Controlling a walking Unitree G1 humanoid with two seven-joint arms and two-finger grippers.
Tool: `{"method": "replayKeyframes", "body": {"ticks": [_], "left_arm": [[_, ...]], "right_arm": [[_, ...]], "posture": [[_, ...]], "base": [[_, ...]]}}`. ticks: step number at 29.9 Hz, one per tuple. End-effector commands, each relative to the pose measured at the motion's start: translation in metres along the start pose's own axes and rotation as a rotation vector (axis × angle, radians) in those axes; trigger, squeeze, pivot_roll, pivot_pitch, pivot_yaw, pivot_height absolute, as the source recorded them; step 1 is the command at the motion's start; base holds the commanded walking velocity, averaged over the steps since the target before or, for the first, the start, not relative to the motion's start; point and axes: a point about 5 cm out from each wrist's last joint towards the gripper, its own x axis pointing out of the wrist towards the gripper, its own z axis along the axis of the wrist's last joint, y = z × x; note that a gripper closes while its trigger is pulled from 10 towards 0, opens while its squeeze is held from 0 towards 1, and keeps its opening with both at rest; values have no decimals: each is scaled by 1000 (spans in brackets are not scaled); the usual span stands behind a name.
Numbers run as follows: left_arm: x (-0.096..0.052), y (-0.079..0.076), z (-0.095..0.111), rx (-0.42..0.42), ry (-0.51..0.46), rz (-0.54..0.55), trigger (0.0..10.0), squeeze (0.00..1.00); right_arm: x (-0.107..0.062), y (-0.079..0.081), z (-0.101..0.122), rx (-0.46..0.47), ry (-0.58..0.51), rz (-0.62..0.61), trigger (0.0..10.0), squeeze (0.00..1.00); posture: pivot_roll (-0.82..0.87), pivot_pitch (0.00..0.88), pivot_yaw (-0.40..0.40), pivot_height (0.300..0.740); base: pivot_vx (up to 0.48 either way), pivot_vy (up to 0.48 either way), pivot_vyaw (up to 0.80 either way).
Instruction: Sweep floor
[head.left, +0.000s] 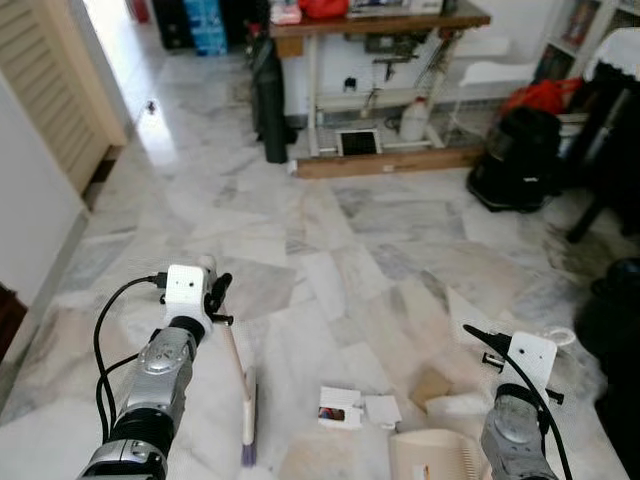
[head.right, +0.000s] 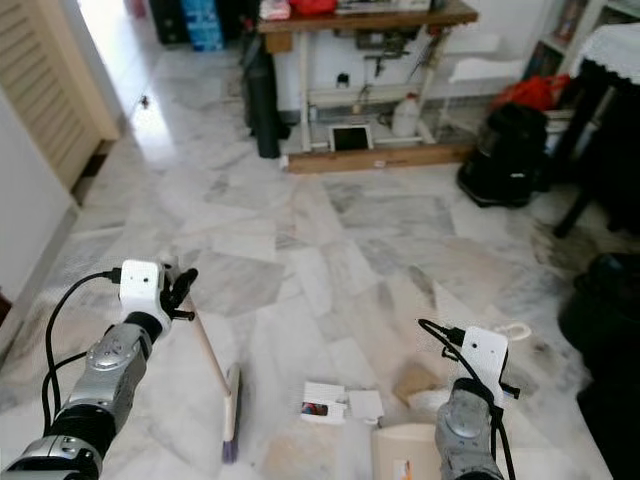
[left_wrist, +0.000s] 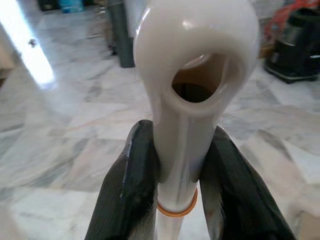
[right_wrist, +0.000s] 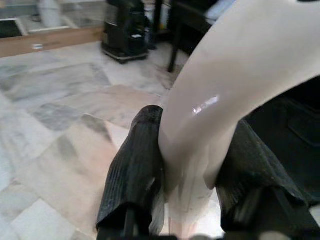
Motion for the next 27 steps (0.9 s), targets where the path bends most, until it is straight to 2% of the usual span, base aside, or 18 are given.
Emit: {"method": "replayKeyframes", "body": {"ticks": [1,19,21,27], "left_arm": [[4,4,11,2,-51,7,10000,0],[6,7,16,5,-72,22,10000,0],[7,7,16,6,-74,28,10000,0],[6,7,15,20,-74,31,10000,0]], "right_arm": [[-6,2,-13,-18,71,18,10000,0],[-6,6,-13,-19,74,47,10000,0],[-7,6,-13,-18,69,47,10000,0],[-7,7,-11,-20,55,56,10000,0]], "posture": [[-56,0,40,740],[-54,0,36,740],[-55,0,36,740],[-52,0,33,740]], "base": [[0,0,-800],[0,0,-798],[0,0,-587],[0,-458,0]]}}
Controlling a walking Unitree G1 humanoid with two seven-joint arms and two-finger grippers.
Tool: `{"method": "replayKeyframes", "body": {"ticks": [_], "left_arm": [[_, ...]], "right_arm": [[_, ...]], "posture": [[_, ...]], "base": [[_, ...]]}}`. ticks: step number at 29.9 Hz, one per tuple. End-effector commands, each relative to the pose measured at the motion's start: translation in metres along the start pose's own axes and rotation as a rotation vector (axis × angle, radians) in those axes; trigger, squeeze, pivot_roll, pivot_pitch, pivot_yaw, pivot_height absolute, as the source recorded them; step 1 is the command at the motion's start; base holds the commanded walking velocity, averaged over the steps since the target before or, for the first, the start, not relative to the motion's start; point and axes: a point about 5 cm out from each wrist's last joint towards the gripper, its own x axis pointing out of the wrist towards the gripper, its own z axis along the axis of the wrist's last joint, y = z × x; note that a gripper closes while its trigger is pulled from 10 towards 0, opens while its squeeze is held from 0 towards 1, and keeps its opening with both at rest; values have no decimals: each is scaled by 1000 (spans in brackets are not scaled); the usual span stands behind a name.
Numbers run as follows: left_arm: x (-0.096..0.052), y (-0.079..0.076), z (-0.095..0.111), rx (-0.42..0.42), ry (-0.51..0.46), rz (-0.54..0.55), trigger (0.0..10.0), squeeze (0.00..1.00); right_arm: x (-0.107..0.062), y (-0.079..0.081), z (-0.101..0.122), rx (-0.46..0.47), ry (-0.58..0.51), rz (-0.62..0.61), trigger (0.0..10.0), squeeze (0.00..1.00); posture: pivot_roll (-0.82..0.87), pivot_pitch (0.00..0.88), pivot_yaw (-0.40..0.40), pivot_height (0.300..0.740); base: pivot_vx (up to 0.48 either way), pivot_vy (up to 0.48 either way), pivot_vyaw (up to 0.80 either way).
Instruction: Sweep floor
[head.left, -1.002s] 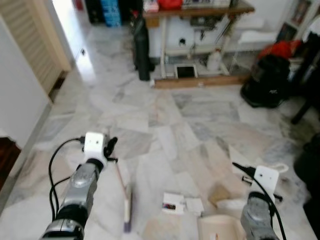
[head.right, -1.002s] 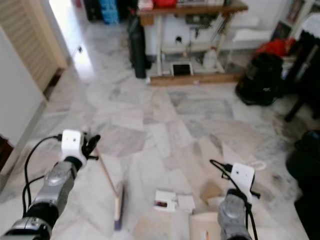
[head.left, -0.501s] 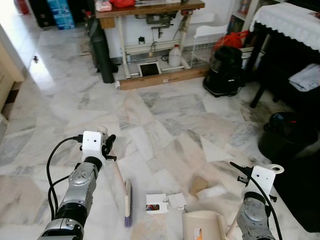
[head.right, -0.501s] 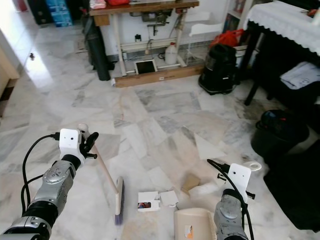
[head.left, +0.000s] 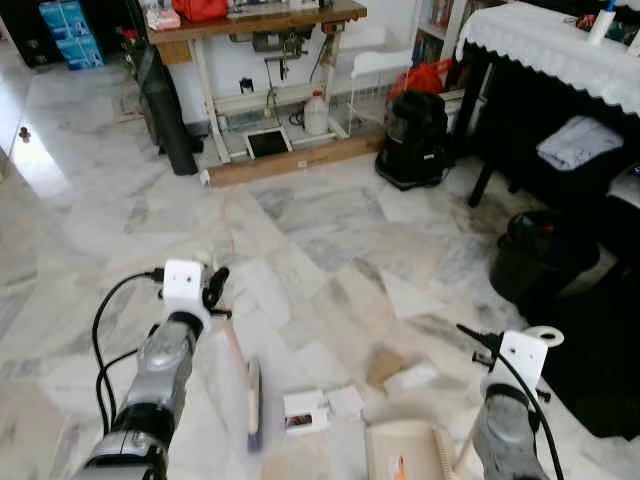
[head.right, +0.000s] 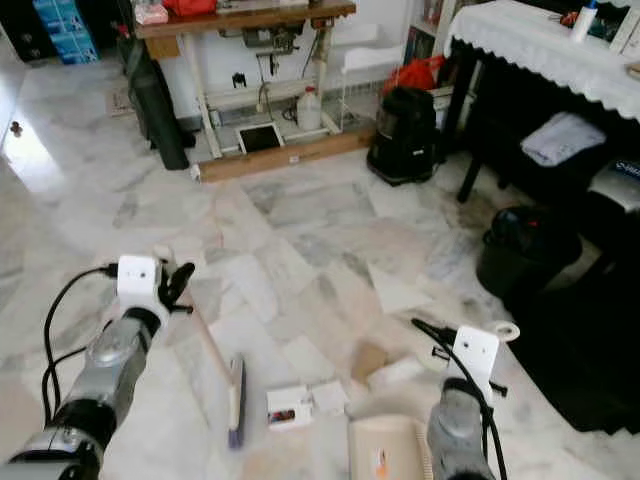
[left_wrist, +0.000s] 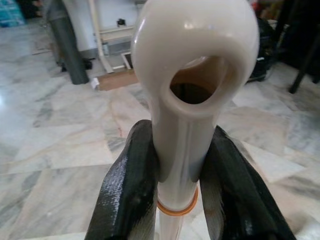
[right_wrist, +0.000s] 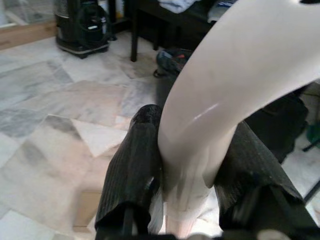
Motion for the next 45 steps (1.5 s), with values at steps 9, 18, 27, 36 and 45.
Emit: {"method": "replayKeyframes", "body": {"ticks": [9,18,27,36,45], "left_arm": [[2,7,10,7,-51,7,10000,0],[2,7,11,9,-59,-3,10000,0],[2,5,11,7,-71,-9,10000,0],[2,5,12,-7,-73,-8,10000,0],[3,7,14,-3,-78,1,10000,0]], "right_arm": [[-3,-3,-9,-39,33,1,10000,0],[8,-15,12,11,-60,-91,10000,0],[14,-13,19,24,-71,-85,10000,0],[17,-19,21,12,-78,-97,10000,0],[16,-17,21,17,-78,-91,10000,0]], "posture": [[-50,0,31,740],[-49,0,33,740],[-46,0,30,740],[-48,0,29,740],[-42,0,27,740]], "base": [[0,-27,0],[0,0,0],[0,-139,-442],[0,0,0],[0,0,0]]}}
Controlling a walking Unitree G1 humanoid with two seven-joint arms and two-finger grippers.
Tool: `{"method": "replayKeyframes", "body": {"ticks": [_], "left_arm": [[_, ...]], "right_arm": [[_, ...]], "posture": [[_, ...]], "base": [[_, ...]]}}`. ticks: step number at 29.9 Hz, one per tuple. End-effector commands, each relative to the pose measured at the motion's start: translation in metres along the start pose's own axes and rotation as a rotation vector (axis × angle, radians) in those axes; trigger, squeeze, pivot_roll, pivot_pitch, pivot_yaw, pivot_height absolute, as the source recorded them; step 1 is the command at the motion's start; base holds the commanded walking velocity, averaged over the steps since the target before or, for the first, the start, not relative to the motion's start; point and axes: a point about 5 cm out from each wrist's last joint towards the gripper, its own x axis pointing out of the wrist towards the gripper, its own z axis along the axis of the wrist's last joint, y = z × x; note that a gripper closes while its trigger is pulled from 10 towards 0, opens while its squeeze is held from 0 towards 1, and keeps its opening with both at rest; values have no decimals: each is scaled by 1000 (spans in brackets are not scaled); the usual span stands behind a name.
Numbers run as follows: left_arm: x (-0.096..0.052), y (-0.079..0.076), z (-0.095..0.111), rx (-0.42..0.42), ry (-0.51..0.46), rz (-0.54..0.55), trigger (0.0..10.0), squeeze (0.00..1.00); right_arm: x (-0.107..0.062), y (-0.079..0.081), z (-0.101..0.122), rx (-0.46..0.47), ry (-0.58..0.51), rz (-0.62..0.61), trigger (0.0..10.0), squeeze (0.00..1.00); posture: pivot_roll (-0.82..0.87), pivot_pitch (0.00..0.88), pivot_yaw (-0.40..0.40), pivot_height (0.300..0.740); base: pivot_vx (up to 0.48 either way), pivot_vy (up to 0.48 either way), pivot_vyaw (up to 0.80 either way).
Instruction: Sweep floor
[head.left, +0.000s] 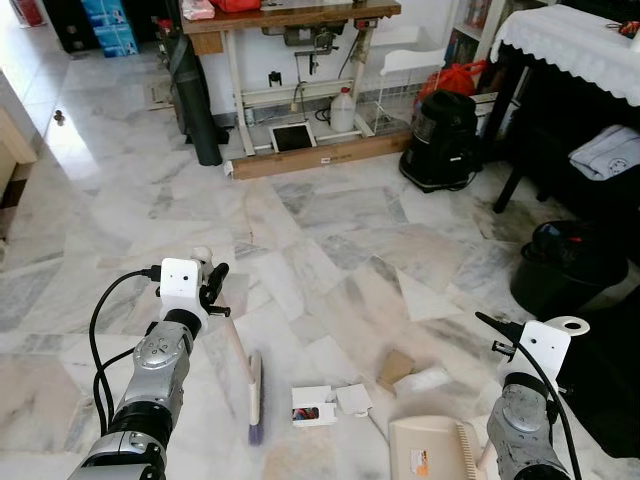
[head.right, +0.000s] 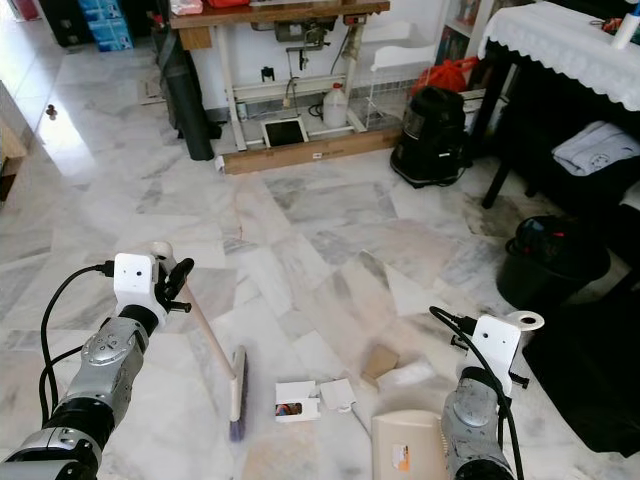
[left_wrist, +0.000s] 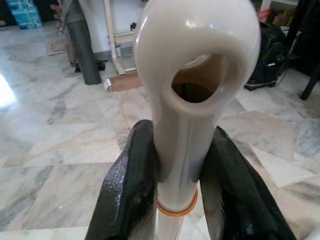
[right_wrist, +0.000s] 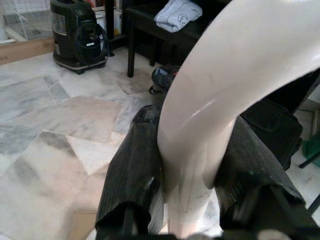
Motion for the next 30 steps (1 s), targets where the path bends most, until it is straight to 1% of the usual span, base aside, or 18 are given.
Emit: {"method": "replayKeyframes", "body": {"ticks": [1,4,5,6,7,10,12,17,20,30], "left_arm": [[4,4,11,3,-48,15,10000,0],[6,3,12,5,-51,19,10000,0],[8,-2,12,6,-52,11,10000,0],[8,-2,12,6,-52,11,10000,0],[8,-7,11,4,-49,-1,10000,0],[10,-13,10,8,-48,-14,10000,0],[10,-13,11,10,-50,-16,10000,0],[9,-10,10,9,-48,-13,10000,0],[8,-7,9,12,-45,-1,10000,0],[7,-4,8,16,-39,-2,10000,0]], "right_arm": [[2,2,5,6,-20,1,10000,0],[2,2,5,8,-20,3,10000,0],[2,3,5,10,-21,5,10000,0],[2,3,5,10,-21,5,10000,0],[2,3,5,10,-21,5,10000,0],[1,2,3,14,-10,6,10000,0],[1,2,2,14,-6,6,10000,0],[-1,2,0,14,1,10,10000,0],[-2,4,-1,6,1,21,10000,0],[-3,6,-1,1,5,31,10000,0]], "posture": [[-42,0,27,740],[-42,0,27,740],[-45,0,28,740],[-45,0,28,740],[-45,0,28,740],[-49,0,29,740],[-52,0,31,740],[-51,0,31,740],[-47,0,29,740],[-47,0,26,740]], "base": [[0,0,0],[0,0,0],[0,0,0],[0,0,0],[0,0,0],[0,-92,0],[0,-386,0],[0,-425,-670],[0,-406,0],[0,0,0]]}}
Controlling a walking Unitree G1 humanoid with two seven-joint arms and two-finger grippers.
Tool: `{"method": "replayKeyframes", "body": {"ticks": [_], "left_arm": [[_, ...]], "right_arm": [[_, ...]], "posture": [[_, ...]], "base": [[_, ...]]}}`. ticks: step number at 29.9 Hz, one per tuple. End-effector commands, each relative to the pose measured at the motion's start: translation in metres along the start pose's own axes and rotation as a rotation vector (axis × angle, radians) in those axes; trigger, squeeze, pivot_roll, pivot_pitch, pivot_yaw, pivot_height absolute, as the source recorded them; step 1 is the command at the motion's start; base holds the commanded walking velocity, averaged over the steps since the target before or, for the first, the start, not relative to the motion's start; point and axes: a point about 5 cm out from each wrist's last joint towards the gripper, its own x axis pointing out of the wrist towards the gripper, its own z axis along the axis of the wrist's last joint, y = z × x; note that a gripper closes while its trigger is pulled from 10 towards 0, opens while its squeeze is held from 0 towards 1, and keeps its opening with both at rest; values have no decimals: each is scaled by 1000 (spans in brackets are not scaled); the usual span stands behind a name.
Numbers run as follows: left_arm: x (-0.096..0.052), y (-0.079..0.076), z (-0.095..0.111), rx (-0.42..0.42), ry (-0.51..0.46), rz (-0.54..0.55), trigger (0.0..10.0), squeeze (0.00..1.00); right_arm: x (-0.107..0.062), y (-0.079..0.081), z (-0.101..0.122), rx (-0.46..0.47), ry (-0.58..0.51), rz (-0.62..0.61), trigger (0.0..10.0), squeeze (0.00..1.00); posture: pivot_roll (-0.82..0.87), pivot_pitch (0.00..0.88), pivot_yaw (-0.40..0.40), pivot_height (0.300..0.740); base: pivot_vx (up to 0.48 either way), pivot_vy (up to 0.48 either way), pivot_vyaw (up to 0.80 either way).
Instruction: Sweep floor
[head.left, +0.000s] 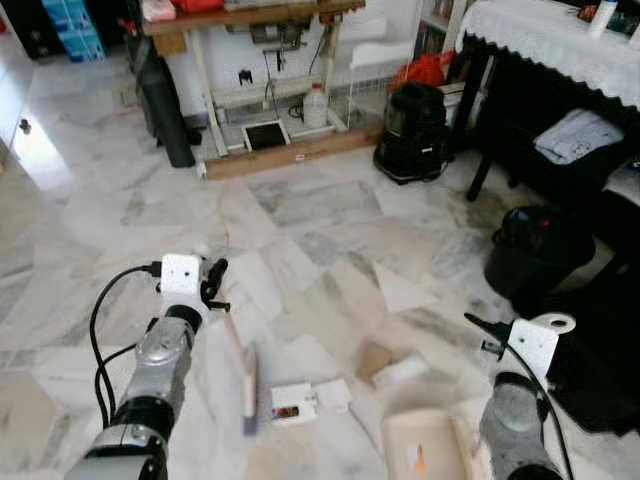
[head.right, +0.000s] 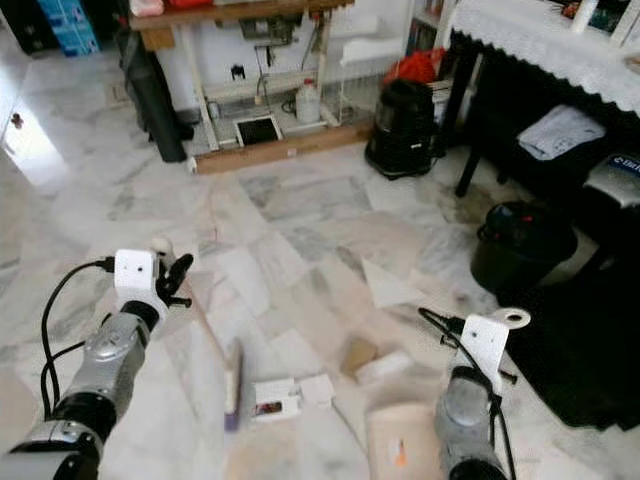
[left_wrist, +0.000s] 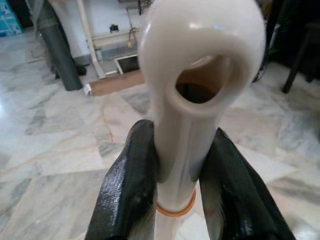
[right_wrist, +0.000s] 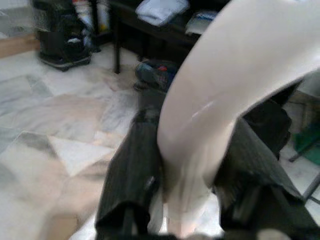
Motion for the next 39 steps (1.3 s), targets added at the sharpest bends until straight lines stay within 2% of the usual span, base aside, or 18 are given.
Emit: {"method": "replayKeyframes", "body": {"ticks": [1,9,13,31,39], "left_arm": [[1,7,5,4,-26,13,10000,0],[-1,10,4,81,-20,-7,10000,0],[0,8,3,91,-10,-20,10000,0],[6,-19,-5,157,21,-70,10000,0],[14,-29,3,153,-16,-46,10000,0]], "right_arm": [[-3,7,-2,-5,14,20,10000,0],[-5,8,-4,-15,19,26,10000,0],[-5,8,-5,-16,20,29,10000,0],[-14,10,-10,-18,8,58,10000,0],[-21,6,-10,-1,-26,72,10000,0]], "posture": [[-47,0,26,740],[-49,0,25,740],[-50,0,24,740],[-98,0,18,740],[-139,0,23,740]], "base": [[0,0,0],[0,0,0],[0,0,0],[0,0,0],[0,0,0]]}}
